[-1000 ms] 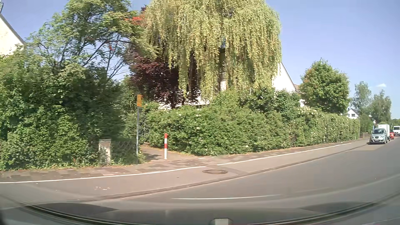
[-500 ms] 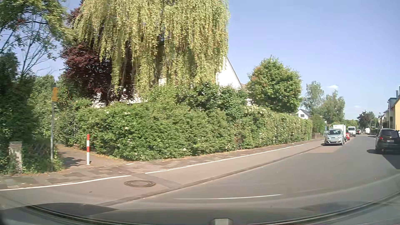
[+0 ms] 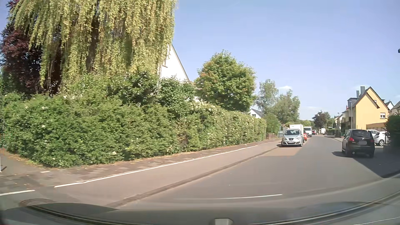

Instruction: Follow the waypoints while adhering to traffic rules and regulations

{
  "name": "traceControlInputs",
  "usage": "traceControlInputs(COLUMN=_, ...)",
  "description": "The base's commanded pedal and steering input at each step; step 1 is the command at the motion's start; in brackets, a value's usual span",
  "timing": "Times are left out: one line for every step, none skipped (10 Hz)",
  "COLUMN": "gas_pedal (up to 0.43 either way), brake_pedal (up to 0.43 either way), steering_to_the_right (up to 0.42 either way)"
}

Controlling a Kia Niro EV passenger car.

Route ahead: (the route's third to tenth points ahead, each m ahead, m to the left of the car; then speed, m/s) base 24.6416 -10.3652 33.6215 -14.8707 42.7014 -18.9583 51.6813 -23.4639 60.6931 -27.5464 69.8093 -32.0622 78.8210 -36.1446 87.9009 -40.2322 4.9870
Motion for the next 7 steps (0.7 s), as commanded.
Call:
traceControlInputs(gas_pedal=0.339, brake_pedal=0.000, steering_to_the_right=0.275)
traceControlInputs(gas_pedal=0.339, brake_pedal=0.000, steering_to_the_right=0.242)
traceControlInputs(gas_pedal=0.339, brake_pedal=0.000, steering_to_the_right=0.222)
traceControlInputs(gas_pedal=0.339, brake_pedal=0.000, steering_to_the_right=0.219)
traceControlInputs(gas_pedal=0.339, brake_pedal=0.000, steering_to_the_right=0.219)
traceControlInputs(gas_pedal=0.339, brake_pedal=0.000, steering_to_the_right=0.219)
traceControlInputs(gas_pedal=0.339, brake_pedal=0.000, steering_to_the_right=0.218)
